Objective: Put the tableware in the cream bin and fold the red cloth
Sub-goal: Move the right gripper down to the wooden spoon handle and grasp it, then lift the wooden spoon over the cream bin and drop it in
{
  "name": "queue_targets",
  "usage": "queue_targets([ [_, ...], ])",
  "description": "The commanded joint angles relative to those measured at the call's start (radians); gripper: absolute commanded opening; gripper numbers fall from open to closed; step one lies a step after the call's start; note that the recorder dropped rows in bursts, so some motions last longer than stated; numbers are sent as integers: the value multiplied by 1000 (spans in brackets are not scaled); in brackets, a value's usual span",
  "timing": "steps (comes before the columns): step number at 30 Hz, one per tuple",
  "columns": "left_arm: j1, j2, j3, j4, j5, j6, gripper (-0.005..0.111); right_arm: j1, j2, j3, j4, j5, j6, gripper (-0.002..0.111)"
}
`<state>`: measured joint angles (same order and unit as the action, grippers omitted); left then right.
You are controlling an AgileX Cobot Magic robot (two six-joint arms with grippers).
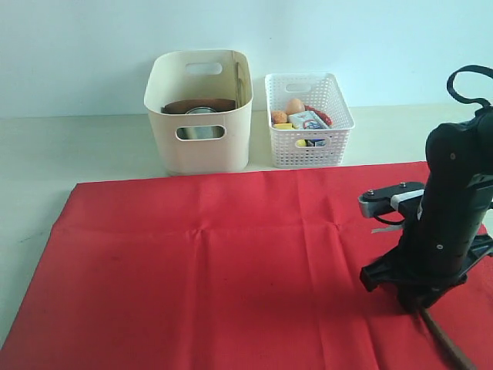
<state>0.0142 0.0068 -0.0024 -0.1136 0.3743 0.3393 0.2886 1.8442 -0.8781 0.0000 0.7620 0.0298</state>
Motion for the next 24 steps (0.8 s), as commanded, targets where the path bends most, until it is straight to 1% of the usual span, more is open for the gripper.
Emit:
queue_targets([
  [1,-4,-7,2,-1,-3,-2,0,-5,12,3,-27,-36,0,0],
  [4,-4,-7,2,-1,-3,-2,0,-5,-17,3,-29,-33,0,0],
  [8,-4,-7,2,-1,-3,-2,0,-3,-127,3,-23,-22,0,0],
  [10,-4,-7,2,-1,-3,-2,0,-3,-196,3,22,-16,-30,0],
  [11,-4,-7,2,-1,-3,-2,0,-3,-247,3,93,-36,-94,0],
  [14,-4,-7,2,-1,-3,-2,0,-3,-303,-22,267,-61,-246,0],
  [16,-4,-7,2,-1,-3,-2,0,-3,-314,-81,462,-57,-407,0],
  [19,-4,-7,2,-1,-3,-2,0,-3,-283,-190,787,-55,-713,0],
  [21,-4,-7,2,-1,-3,-2,0,-3,-239,-276,961,-60,-863,0],
  [24,-4,-7,2,-1,-3,-2,0,-3,-181,-367,1087,-57,-976,0],
])
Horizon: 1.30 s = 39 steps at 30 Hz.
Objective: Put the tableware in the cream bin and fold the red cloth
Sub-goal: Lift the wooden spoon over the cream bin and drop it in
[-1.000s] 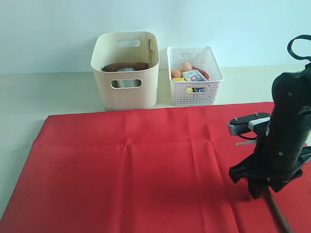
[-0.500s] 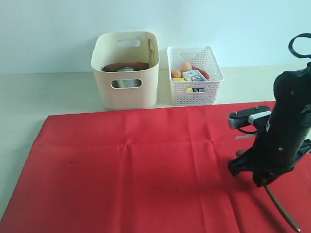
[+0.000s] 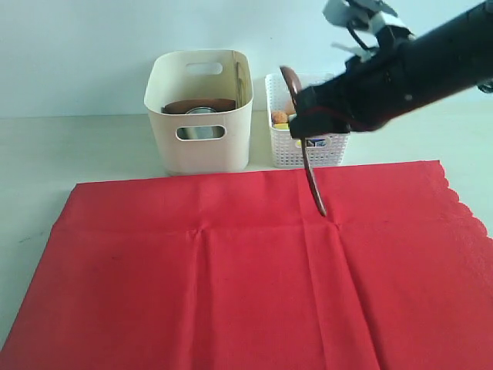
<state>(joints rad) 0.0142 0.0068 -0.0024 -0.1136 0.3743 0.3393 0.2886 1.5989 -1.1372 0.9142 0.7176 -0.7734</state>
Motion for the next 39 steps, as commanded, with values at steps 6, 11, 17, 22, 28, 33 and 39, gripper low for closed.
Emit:
queue_targets([
  [6,-4,-7,2,-1,-3,-2,0,-5,242,-326,233,-6,-227,0],
  [11,-4,-7,2,-1,-3,-2,0,-6,409,-550,241,-6,-236,0],
  [17,-4,-7,2,-1,-3,-2,0,-18,593,-787,427,61,-394,0],
  [22,-4,-7,2,-1,-3,-2,0,-26,705,-913,541,72,-524,0],
  [28,-4,-7,2,-1,-3,-2,0,-27,796,-983,634,66,-694,0],
  [33,-4,-7,2,-1,-3,-2,0,-27,854,-999,657,65,-774,0],
  [39,-4,-7,2,-1,-3,-2,0,-27,902,-999,628,61,-773,4],
])
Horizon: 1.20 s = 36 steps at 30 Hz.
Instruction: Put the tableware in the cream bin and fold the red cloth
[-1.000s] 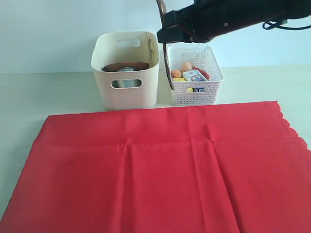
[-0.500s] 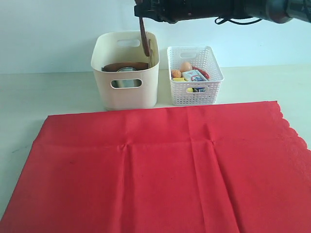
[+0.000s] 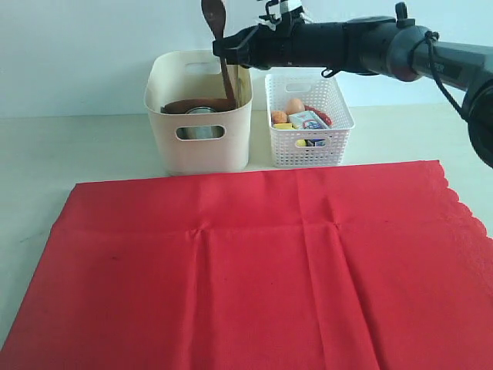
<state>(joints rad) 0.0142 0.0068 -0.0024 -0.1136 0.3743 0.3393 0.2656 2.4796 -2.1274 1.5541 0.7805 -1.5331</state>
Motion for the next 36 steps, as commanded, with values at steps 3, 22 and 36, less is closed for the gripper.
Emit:
queue_targets([
  [3,-4,-7,2,-1,-3,-2,0,-4,29,-8,-72,-7,6,19],
  [22,-4,-7,2,-1,-3,-2,0,-51,-211,-8,-721,127,737,40],
  [36,-4,-7,2,-1,-3,-2,0,-56,-490,86,-1211,352,1214,3],
])
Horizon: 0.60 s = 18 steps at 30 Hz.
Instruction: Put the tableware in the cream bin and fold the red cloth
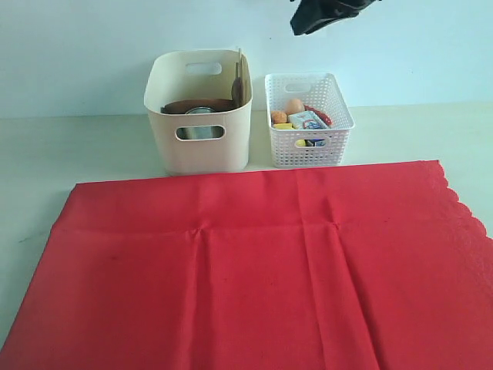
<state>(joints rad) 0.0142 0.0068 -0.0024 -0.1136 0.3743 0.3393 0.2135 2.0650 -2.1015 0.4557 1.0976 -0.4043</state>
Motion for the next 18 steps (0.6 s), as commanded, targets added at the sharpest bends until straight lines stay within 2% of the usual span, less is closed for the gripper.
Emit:
queue_targets([
  [1,-4,-7,2,-1,-3,-2,0,-4,-100,90,-134,35,103,0],
  [18,-4,-7,2,-1,-3,-2,0,-4,-626,691,-281,-188,159,0],
])
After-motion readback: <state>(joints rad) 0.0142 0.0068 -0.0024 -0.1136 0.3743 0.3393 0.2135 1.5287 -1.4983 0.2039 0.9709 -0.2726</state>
